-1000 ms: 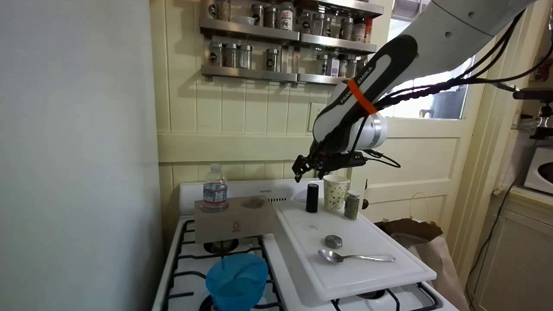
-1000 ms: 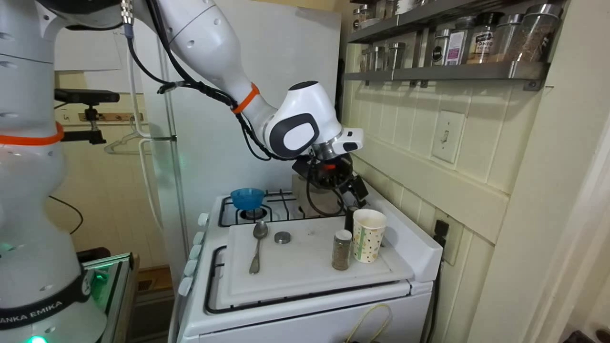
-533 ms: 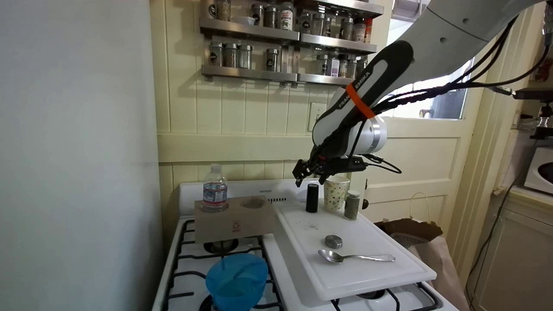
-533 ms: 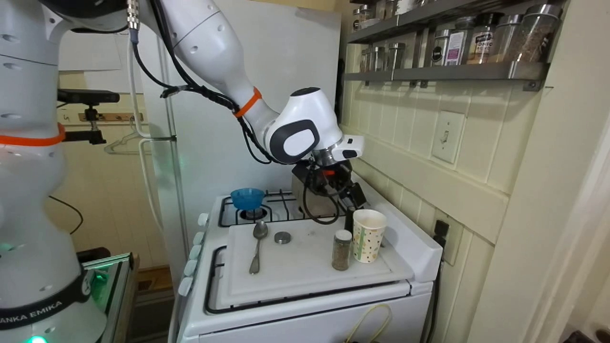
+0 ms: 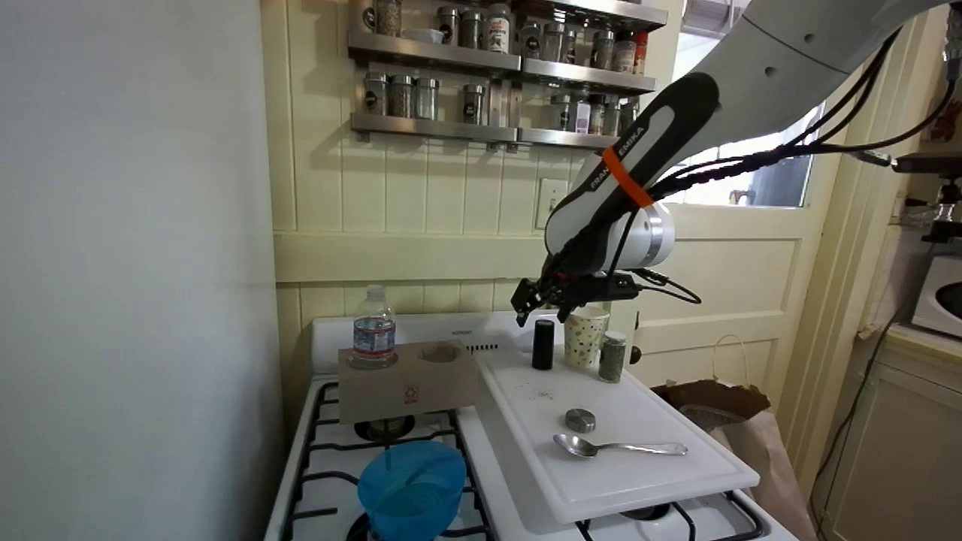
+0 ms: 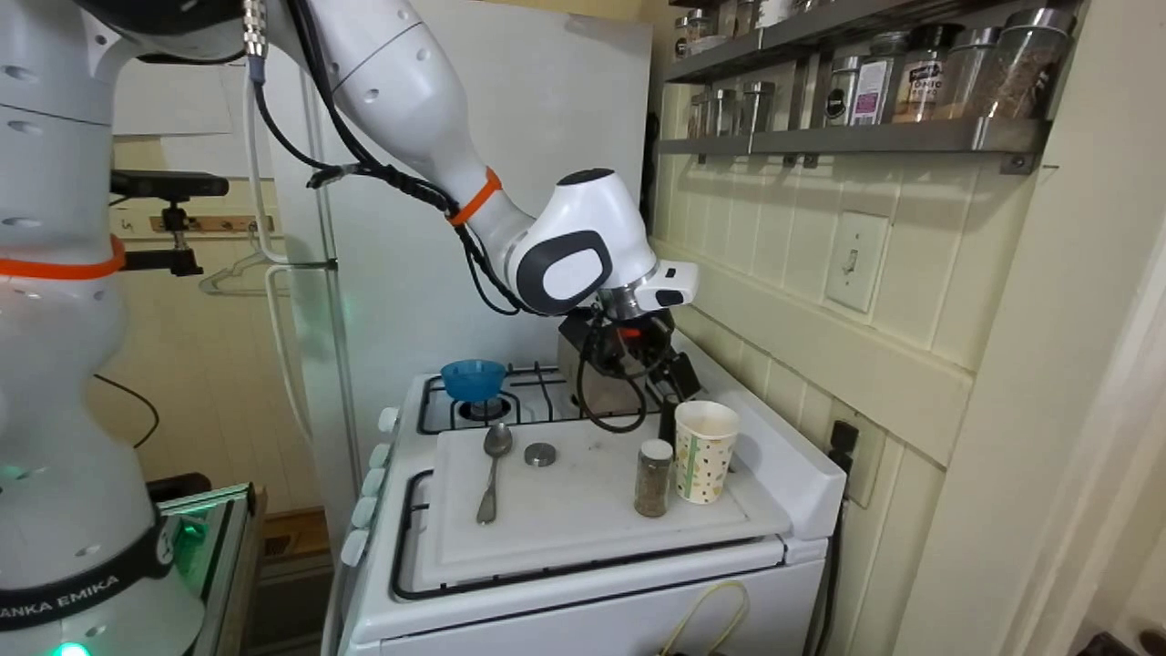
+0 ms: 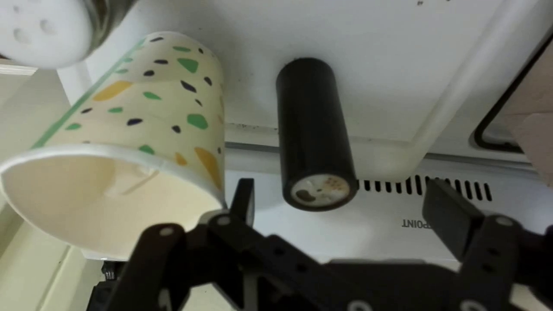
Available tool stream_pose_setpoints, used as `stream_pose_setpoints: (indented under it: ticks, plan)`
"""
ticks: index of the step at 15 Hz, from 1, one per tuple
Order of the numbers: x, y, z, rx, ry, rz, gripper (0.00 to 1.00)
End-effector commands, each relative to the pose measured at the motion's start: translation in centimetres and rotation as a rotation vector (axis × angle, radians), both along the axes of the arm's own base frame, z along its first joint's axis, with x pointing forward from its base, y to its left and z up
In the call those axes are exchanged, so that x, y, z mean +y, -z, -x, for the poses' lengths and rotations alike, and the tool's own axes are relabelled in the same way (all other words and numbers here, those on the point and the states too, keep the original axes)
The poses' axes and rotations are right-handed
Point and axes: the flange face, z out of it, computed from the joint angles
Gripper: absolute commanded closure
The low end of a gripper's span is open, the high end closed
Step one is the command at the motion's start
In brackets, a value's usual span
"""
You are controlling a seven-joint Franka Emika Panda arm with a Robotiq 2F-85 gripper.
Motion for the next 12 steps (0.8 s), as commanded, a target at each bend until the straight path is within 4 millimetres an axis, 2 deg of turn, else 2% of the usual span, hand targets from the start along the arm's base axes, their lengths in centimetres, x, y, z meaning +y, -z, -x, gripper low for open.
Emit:
stream_pose_setpoints:
  ticks: [1,6,12]
  plan:
    - [0.3,0.8,0.2,0.041,0.02,-0.025,0.0]
    - [0.1,0.9,0.2,0.053,0.026,-0.018,0.0]
    - [-0.9,-0.1,-0.2,0.047,0.041,0.001,0.0]
